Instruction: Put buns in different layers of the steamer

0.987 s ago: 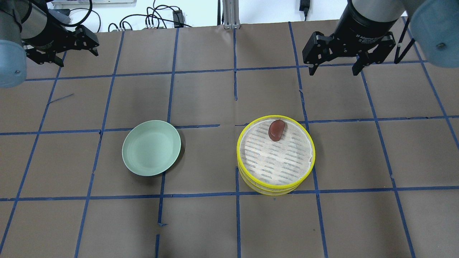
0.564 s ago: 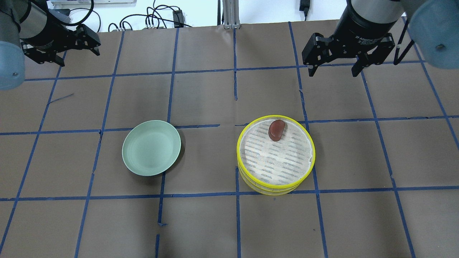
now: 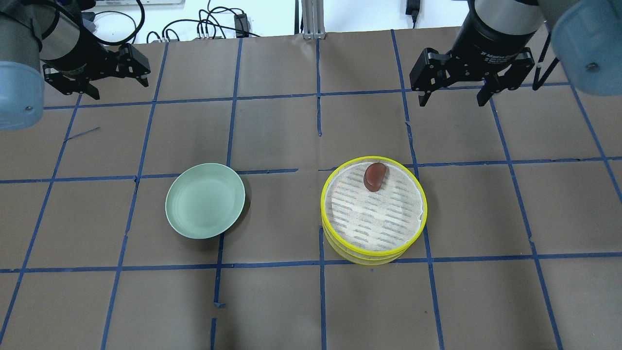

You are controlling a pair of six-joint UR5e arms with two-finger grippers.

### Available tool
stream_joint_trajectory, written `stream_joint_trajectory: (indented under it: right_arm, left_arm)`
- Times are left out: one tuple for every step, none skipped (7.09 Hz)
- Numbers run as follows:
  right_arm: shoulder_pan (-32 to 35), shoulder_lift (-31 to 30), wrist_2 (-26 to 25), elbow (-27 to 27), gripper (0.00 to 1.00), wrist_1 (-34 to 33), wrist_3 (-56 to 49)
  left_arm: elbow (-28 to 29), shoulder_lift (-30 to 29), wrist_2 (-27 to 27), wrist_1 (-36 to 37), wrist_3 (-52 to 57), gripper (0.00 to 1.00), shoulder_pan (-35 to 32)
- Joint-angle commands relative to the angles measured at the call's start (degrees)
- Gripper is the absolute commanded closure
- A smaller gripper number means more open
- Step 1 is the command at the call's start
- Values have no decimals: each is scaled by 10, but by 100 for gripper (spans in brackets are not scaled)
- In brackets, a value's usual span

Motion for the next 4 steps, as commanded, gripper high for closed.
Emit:
stream_joint_trajectory:
  right_arm:
    - [0,0,-1,1,0,-1,0]
    - [0,0,-1,2,0,-3,0]
    - [-1,0,-3,-2,0,-4,1]
    - [-1,0,-1,-1,0,-5,1]
  left_arm:
    - [2,24,-5,-78,7,0,4]
    - [-5,6,-5,-34,6,0,4]
    - [8,-14,-7,-28,7,0,4]
    - [18,-3,-3,-27,22,0,1]
